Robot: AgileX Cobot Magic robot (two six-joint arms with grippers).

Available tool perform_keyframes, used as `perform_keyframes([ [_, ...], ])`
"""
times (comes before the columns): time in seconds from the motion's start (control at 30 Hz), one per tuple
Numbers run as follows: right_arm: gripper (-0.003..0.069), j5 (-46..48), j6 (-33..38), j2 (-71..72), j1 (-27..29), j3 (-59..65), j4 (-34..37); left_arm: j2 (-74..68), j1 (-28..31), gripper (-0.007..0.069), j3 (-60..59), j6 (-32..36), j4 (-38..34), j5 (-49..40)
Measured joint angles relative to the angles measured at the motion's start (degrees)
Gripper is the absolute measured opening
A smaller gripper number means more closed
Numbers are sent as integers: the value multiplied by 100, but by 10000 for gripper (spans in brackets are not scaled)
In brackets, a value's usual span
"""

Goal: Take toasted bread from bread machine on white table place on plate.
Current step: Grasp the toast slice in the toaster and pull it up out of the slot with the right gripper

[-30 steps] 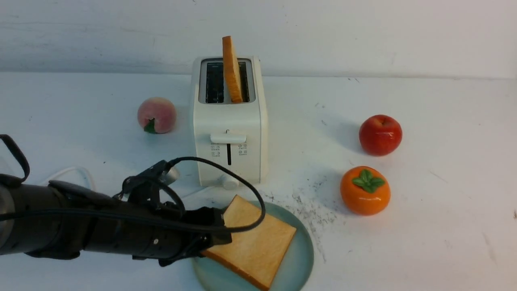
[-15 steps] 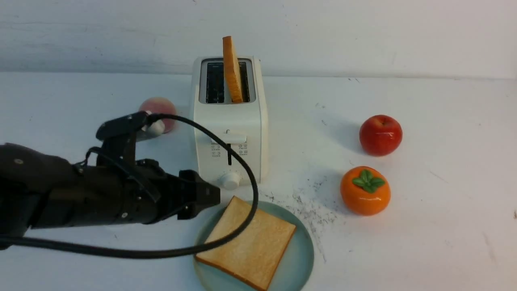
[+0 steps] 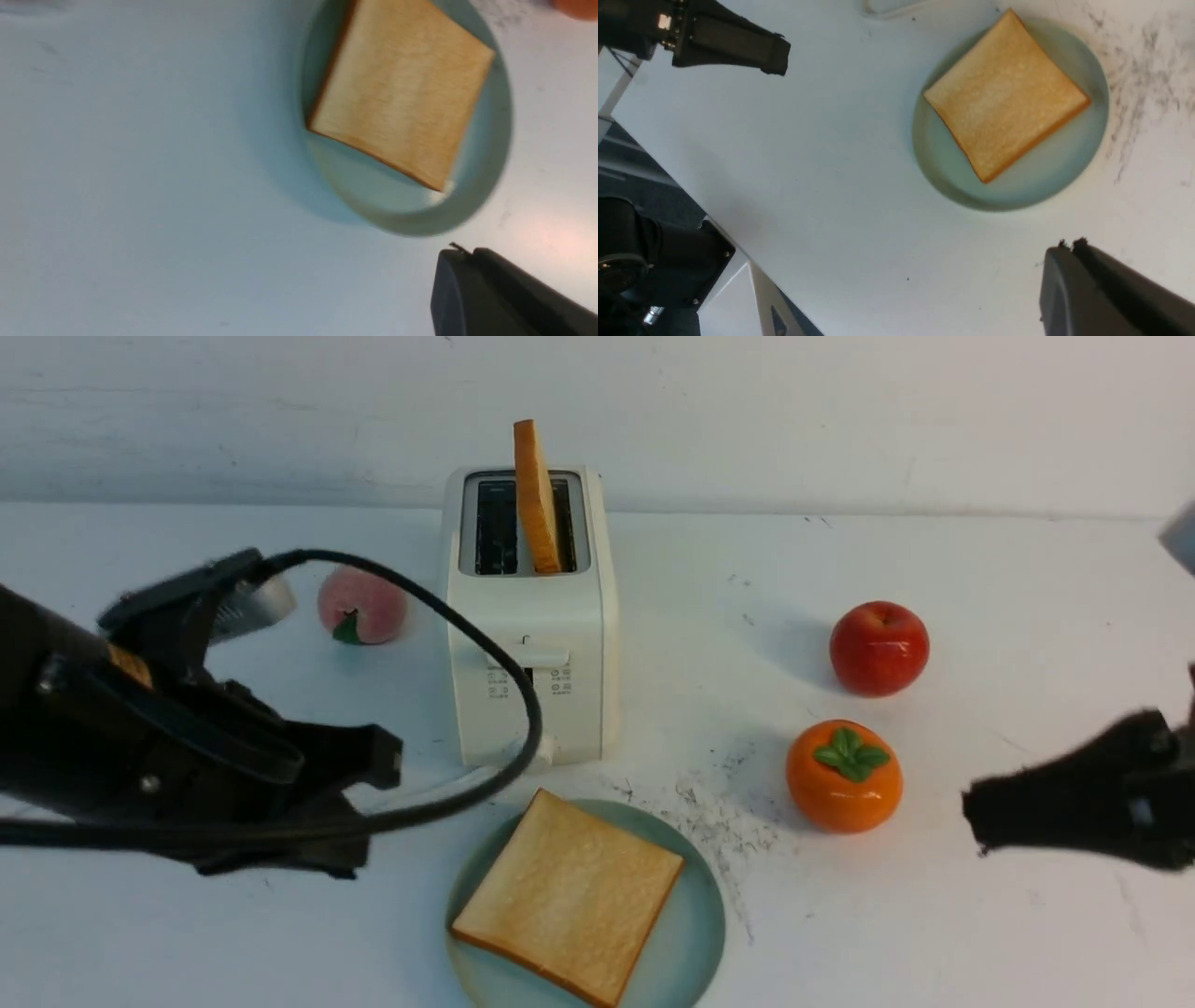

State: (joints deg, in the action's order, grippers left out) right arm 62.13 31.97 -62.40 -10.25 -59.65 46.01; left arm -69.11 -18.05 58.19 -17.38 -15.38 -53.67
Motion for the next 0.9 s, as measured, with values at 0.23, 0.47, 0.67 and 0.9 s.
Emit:
perform_keyframes([
  [0.23,1,-707,-1531,-1355,-1768,-1679,-1564,-4,0,-14,479,-1564,2282,-233],
  [0.47,55,-1017,-3542,-3285,-3134,-3807,-4181,-402,133,-14,486,-1938,3338,-448],
  [0.67,244,-1255,-4864,-4703,-3468,-5459,-6032,-951,1125,-14,486,-1884,2924,-440],
  [0.9,454,-1767,-5837,-5668,-3457,-6111,-7230,-1097,1505,-14,486,-1452,2393,-122],
])
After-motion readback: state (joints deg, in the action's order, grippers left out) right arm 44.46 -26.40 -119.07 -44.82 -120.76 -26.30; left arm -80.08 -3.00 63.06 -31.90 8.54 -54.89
